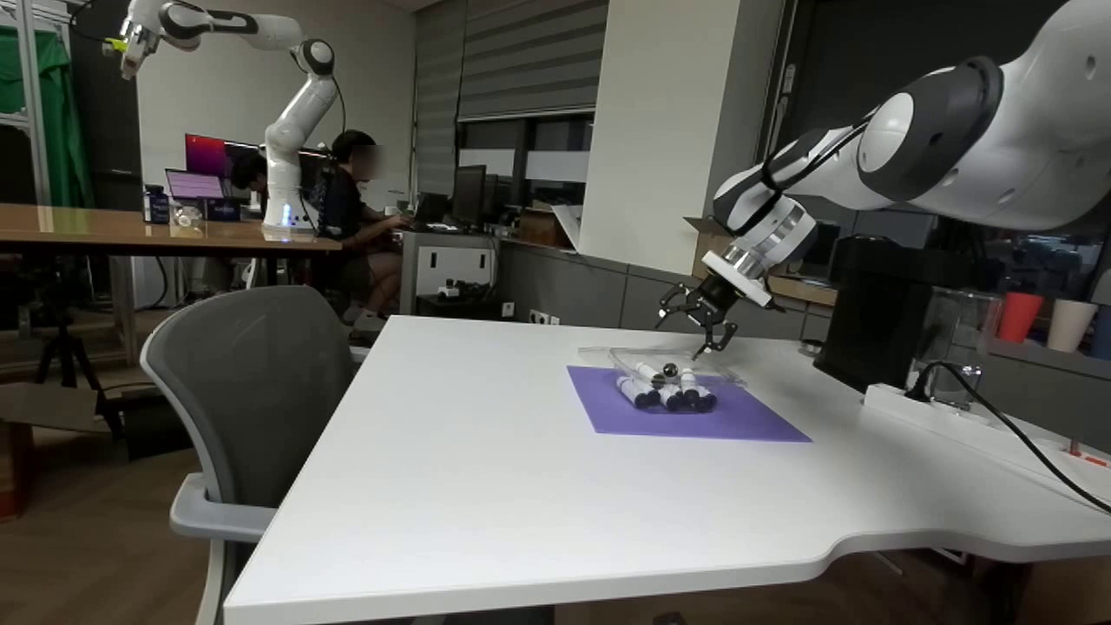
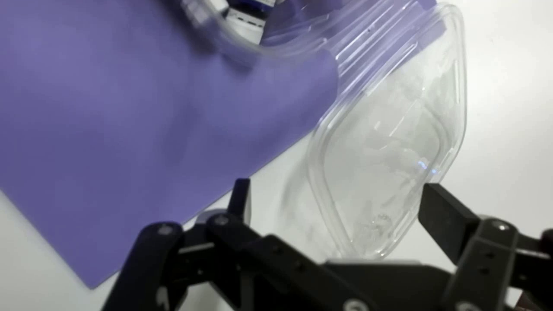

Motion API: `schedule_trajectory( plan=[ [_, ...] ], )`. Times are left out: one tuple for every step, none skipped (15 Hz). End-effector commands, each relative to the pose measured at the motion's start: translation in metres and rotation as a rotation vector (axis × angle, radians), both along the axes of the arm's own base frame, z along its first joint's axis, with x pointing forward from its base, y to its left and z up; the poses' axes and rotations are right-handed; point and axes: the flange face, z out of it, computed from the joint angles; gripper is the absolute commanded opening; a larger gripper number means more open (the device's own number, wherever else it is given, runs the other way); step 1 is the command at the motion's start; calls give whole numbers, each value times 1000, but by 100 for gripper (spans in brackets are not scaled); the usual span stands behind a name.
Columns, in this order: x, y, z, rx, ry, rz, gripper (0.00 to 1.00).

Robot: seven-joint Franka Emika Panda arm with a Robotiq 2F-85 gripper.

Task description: Close the box

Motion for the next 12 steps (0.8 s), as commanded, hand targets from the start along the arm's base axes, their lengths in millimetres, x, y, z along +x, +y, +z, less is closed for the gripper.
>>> schedule_trajectory(
  plan=[
    [8,6,6,-31,-68,64,100],
    [12,10,9,-44,-103,80,100],
    [15,15,12,-62,-130,96,100],
    [19,19,15,-86,-162,115,100],
    [25,25,18,-124,-210,126,100],
    [30,30,21,-149,-243,139,100],
    [34,36,23,-174,-279,149,100],
    [38,41,24,-199,-312,160,100],
    [41,46,24,-219,-345,170,100],
    [44,49,22,-246,-378,180,100],
    [46,52,20,-268,-409,194,100],
    [48,55,16,-297,-448,204,100]
  ],
)
